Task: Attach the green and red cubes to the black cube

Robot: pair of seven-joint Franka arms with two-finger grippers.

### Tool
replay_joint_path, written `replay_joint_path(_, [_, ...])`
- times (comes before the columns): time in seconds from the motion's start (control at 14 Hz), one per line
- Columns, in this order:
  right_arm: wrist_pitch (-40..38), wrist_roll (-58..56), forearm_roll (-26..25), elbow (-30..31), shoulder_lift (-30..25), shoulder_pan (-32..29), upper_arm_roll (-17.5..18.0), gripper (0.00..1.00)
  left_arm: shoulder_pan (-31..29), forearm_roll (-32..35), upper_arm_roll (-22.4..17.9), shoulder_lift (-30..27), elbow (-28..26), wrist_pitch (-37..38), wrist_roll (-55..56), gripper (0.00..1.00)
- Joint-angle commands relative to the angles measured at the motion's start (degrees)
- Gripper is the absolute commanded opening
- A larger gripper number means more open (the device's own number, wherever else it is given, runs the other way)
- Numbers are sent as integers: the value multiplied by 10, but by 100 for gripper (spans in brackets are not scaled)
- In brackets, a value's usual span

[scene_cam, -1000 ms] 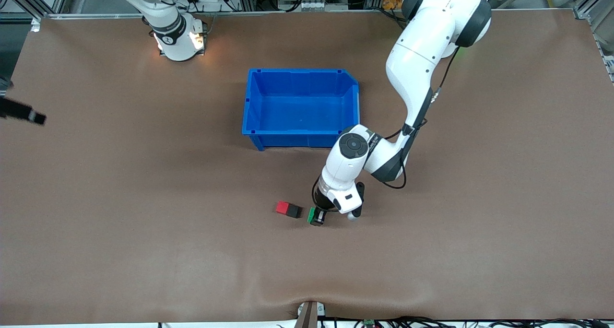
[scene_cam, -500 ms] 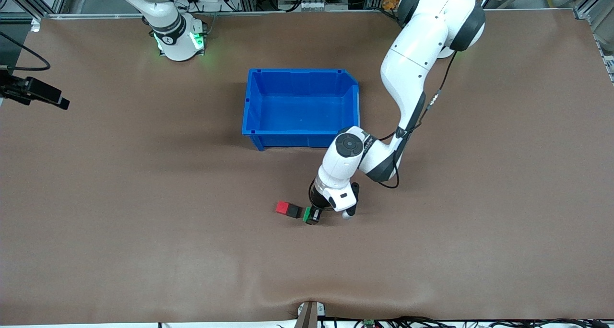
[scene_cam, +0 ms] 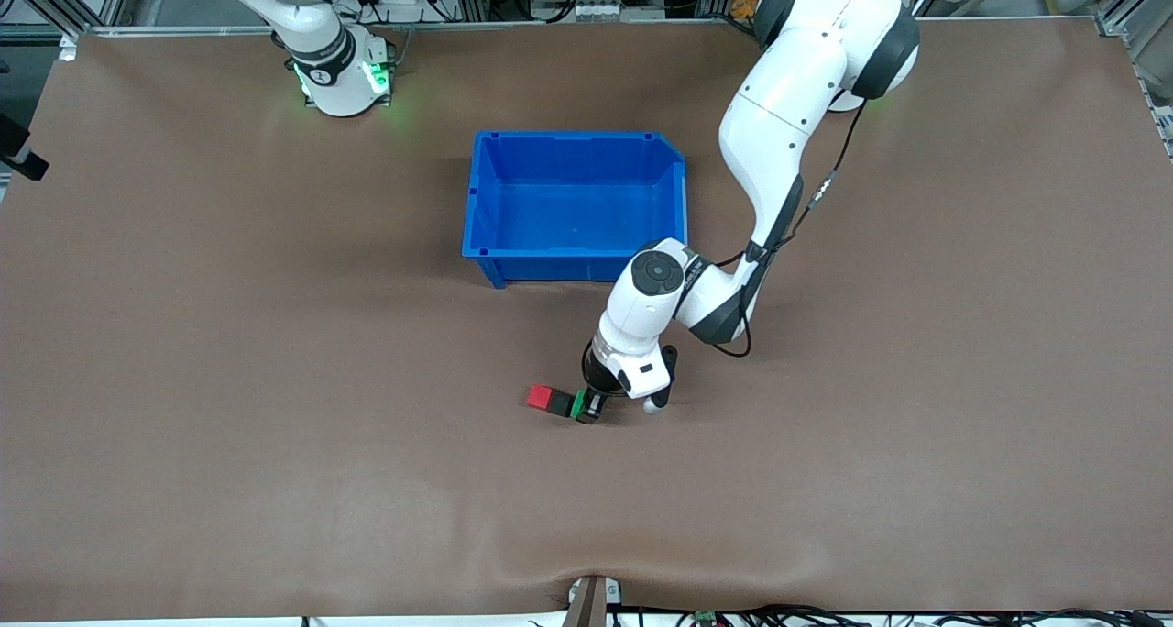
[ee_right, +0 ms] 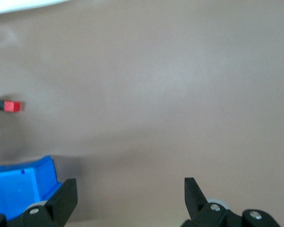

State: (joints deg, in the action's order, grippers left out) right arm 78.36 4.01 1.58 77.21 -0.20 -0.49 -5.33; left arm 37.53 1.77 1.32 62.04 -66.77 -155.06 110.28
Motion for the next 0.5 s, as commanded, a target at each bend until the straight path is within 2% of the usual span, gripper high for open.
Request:
replay_joint_path(0.0, [-24,-5,-14,-1,-1,4,1,100,11,4,-11,20,24,-7,2,34])
replay_joint_path(0.07, [-24,-6,-19,-2,-1,8,2,100,11,5,-11,21,22,-14,1,98])
replay_joint_path(0.21, [-24,-8,-44,-1,-1,10,6,100,11,5,-10,23,20,-16,5,100])
replay_joint_path(0.43, [-29,-8,-40,0,-1,10,6,100,11,5,-10,23,19,-16,9,100])
